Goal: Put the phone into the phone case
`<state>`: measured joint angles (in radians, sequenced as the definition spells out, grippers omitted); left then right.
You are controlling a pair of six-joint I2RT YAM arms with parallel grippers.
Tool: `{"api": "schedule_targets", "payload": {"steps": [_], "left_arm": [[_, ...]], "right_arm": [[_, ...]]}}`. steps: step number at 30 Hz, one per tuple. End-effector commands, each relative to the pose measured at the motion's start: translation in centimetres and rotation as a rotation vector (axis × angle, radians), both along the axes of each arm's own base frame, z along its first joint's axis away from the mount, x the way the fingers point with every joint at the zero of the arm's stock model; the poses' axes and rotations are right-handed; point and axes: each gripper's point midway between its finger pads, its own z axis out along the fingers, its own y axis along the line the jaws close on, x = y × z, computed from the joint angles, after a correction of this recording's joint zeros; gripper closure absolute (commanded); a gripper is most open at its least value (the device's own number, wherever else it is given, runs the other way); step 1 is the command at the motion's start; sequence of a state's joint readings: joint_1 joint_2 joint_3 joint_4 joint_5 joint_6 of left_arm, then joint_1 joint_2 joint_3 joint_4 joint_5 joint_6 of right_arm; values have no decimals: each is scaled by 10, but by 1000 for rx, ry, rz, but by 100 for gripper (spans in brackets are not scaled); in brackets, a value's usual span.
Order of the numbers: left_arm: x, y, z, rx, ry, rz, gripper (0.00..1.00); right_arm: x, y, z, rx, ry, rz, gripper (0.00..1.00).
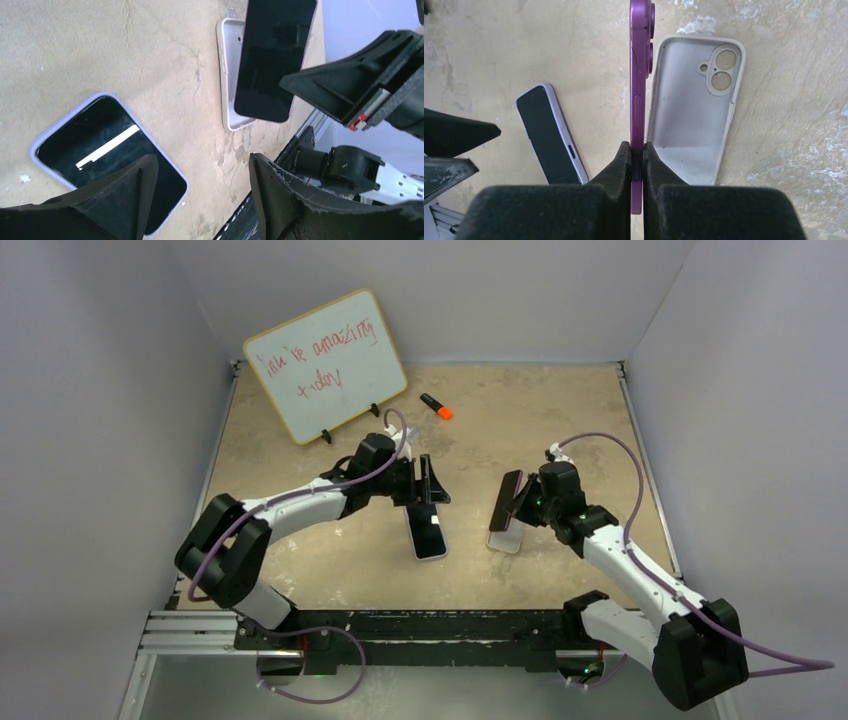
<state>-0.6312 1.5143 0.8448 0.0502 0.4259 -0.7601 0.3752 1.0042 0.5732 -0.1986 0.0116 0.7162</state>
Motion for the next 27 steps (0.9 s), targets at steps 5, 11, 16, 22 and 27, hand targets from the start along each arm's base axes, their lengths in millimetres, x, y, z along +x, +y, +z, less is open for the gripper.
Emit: {"api": "schedule_targets", "payload": {"steps": [5,11,16,22,27], "left_arm": [[22,-49,7,-58,-49,-29,33],[16,-81,-10,-78,-23,-88,35],[14,-99,-15,-90,-34,-114,36],[9,-110,-34,-82,-3,-129,39],[0,-115,-53,-51,31,-154,40]], "right_arm": [[4,5,5,55,19,35,100],[0,-11,3,-1,43,23,100],[-6,-11,1,10,71,60,100],[-10,0,-9,120,97,77,100],[-13,-3,-20,161,138,54,100]]}}
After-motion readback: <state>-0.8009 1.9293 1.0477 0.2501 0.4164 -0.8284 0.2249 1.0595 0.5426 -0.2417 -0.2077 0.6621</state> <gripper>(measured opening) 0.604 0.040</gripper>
